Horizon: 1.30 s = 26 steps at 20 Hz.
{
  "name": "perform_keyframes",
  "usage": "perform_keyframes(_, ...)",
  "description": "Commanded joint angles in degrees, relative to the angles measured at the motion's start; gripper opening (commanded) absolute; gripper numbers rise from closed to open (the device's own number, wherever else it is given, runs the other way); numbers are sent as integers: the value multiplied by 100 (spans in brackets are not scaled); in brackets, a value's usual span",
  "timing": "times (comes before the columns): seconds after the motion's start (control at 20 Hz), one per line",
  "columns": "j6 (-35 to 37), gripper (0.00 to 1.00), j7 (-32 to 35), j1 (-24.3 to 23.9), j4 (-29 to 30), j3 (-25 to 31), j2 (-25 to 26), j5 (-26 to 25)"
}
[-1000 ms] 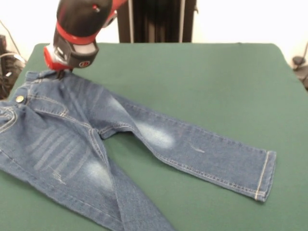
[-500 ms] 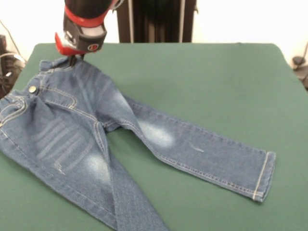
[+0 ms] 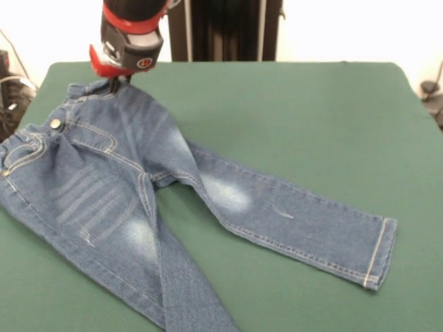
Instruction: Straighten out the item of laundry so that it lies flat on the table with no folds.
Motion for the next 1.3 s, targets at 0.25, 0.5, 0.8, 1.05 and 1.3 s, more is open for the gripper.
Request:
perform_keyframes(0.25,137,0,-88,267,94,208,502,333)
perform_keyframes(0.5,-157,0,-561,234,172,231,254,633)
perform_keyframes(0.8,-284,0,-1130,111,256,276,-151,942)
perform_keyframes(1.05,-294,0,-1251,37,115,206,-128,763)
perform_keyframes(1.3,-339,0,-1384,-18,12,186,-125,649)
